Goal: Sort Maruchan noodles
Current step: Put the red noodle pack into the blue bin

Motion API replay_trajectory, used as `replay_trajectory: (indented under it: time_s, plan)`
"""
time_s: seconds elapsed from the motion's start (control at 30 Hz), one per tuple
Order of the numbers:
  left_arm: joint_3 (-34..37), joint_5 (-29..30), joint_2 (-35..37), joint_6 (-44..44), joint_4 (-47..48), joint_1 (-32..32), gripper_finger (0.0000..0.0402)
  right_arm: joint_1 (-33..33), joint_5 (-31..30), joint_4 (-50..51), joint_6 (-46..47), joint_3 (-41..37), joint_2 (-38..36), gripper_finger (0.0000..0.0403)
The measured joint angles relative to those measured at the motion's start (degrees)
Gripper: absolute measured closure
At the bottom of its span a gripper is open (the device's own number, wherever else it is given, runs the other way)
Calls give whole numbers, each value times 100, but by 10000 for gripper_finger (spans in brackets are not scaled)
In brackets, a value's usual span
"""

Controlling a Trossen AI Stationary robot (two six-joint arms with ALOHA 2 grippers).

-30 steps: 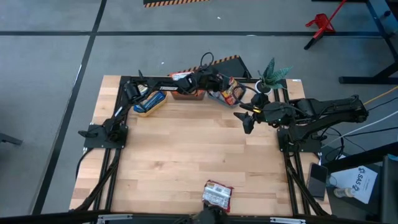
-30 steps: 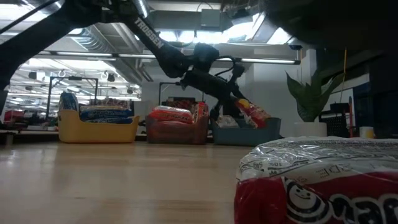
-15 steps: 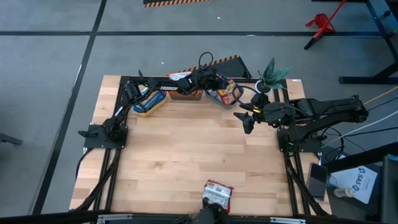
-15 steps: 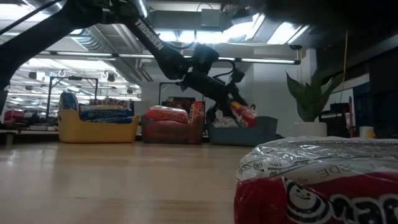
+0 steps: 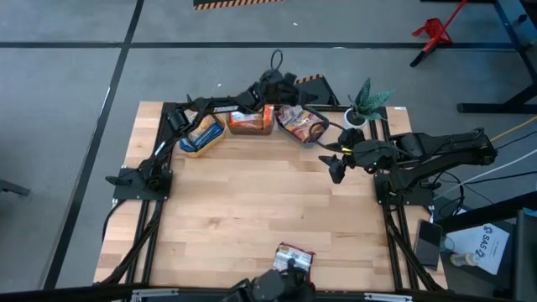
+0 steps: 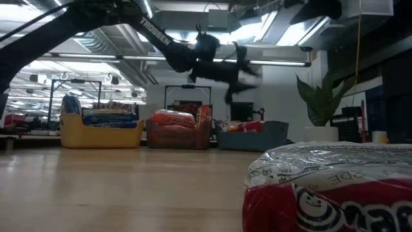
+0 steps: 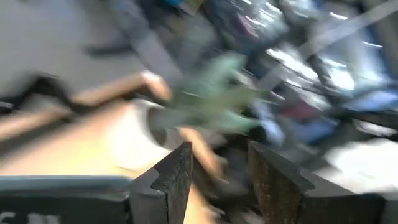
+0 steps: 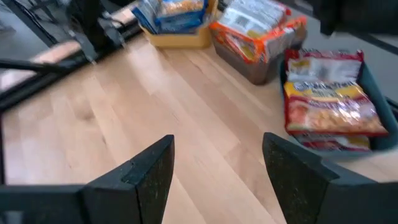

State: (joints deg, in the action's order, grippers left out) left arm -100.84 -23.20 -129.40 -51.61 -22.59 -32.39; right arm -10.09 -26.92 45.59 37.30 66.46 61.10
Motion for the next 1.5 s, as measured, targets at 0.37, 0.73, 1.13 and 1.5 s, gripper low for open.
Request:
replay_trajectory:
  time_s: [0.37, 0.73, 1.13, 1.5]
  plan:
    - [-720, -3888, 1027, -1205, 578, 542, 261, -445, 458, 1291, 1196, -196, -3, 171]
    - [-251, -699, 3371, 1663, 5615, 3292, 261, -2232, 636, -904, 3021, -1806, 125, 171]
    - [2527, 3876, 4600, -1127, 5300, 6201, 261, -3480, 705, -3406, 3485, -1933, 2282, 171]
    - [5392, 4509, 3880, -2836, 628, 6487, 247, -4023, 118, -3356, 6088, -1028, 3546, 171]
